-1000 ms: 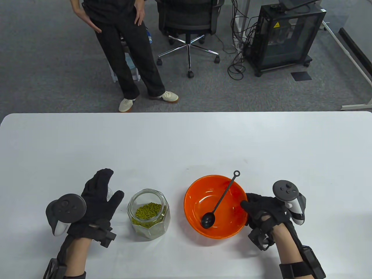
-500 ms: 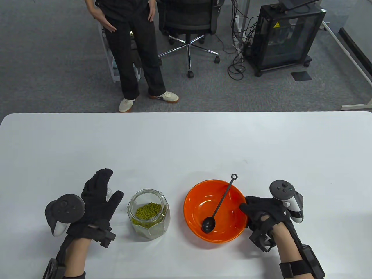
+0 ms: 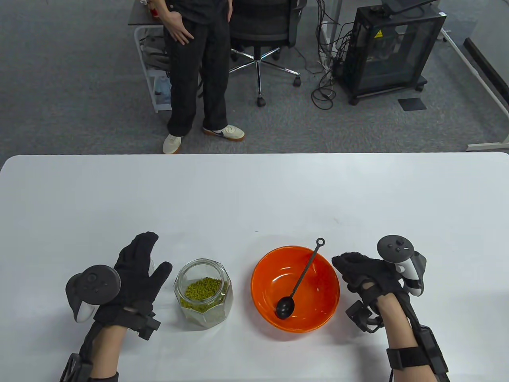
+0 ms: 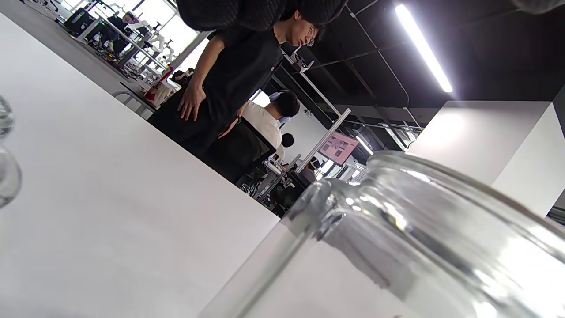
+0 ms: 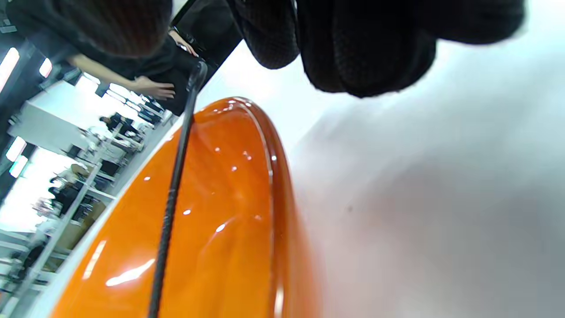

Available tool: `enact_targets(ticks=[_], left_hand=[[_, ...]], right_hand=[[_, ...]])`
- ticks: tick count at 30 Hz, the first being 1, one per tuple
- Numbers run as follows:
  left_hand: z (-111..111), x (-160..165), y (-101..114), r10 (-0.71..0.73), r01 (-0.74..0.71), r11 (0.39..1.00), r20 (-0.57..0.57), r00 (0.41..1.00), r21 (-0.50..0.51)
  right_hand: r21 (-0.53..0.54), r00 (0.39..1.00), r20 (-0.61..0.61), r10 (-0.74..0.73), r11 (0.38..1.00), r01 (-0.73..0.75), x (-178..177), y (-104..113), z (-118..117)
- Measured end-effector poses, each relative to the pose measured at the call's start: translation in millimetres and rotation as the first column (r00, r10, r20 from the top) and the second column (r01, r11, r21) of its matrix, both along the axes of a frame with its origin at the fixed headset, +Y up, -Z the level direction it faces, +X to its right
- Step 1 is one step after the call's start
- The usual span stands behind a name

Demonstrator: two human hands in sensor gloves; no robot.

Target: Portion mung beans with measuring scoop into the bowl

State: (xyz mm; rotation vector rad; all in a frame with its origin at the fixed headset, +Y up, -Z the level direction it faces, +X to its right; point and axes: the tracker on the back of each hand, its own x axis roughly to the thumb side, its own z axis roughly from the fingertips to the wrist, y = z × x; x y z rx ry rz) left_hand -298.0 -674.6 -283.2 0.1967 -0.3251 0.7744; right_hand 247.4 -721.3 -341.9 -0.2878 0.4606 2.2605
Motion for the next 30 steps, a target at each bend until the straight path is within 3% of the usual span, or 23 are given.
enact_targets(ticks=[16, 25, 30], left_hand=[[-1, 1, -1, -0.019, 0.019, 1.000, -0.002, 1.000, -0.002], [-1, 1, -2, -0.024, 0.023, 1.000, -0.014, 1.000, -0.010], [-1, 0, -3, -0.025, 0.025, 1.000, -0.017, 1.000, -0.012]], right_hand=[[-0.182, 0.998, -0.059, 0.023, 0.983, -0.033, -22, 0, -70], [-0.246, 0.993, -0.119, -0.008, 0.969, -0.022, -31, -11, -85], [-0.208, 0.995, -0.099, 0.000, 0.978, -0.021, -33, -11, -87]])
